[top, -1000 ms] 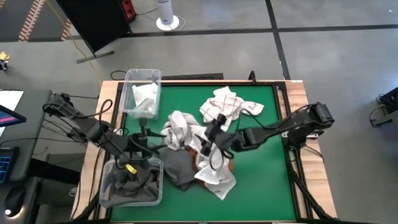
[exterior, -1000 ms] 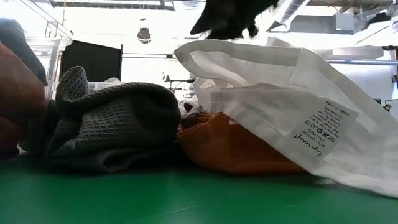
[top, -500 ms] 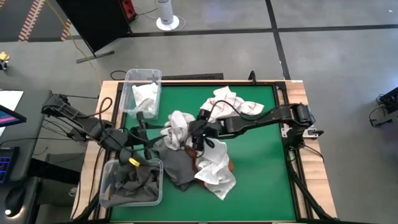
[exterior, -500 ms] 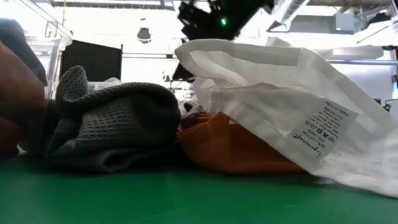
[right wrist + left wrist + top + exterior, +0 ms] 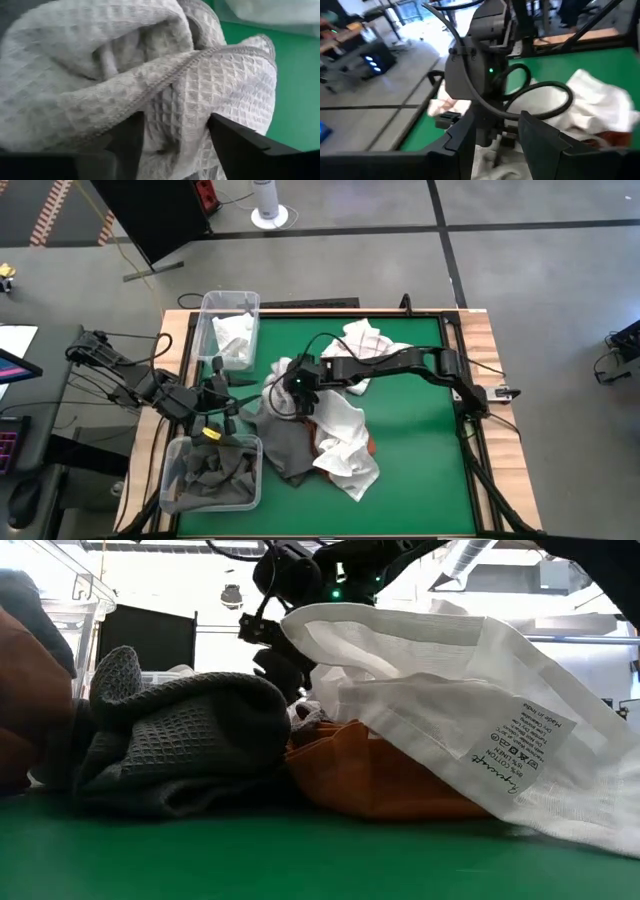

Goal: Sort towels by color in basket
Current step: Put the dark white towel into the top transparent bin

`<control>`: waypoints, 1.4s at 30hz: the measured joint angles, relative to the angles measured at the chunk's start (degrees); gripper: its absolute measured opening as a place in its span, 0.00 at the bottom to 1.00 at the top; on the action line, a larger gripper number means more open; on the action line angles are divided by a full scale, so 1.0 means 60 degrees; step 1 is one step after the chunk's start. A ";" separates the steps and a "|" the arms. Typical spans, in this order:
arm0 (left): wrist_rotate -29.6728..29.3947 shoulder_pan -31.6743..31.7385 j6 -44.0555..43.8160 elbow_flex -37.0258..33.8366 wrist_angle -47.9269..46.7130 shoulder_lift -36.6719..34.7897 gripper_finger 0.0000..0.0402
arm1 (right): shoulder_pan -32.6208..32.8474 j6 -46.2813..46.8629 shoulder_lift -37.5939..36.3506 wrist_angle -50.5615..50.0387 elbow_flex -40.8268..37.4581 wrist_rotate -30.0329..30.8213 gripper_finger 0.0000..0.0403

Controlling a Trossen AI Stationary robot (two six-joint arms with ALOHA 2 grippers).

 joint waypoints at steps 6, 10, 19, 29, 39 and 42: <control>0.0003 -0.0305 -0.0164 0.0000 -0.0089 -0.0749 0.34 | -0.0103 -0.0547 0.0304 -0.0185 0.0028 -0.0039 0.27; -0.0001 -0.0308 0.0134 0.0004 0.0236 -0.1225 0.34 | -0.0199 -0.0739 0.0153 -0.0265 0.0023 -0.0040 0.05; 0.0006 -0.0308 0.0056 0.0004 0.0038 -0.1481 0.34 | -0.0276 -0.1782 -0.1515 0.0424 0.0739 -0.0032 0.05; 0.1206 -0.0522 -0.0462 0.0004 -0.0041 -0.1397 0.34 | -0.0577 -0.3639 -0.2606 0.4841 0.0847 -0.0040 0.05; 0.1989 -0.0401 -0.0382 0.0000 0.0286 -0.0024 0.34 | -0.1317 -0.2643 -0.2051 0.7201 0.1963 -0.2411 0.05; 0.1425 -0.0297 -0.0536 0.0000 0.0557 0.0338 0.34 | -0.1493 -0.2429 -0.1535 0.5847 0.3212 -0.2535 0.06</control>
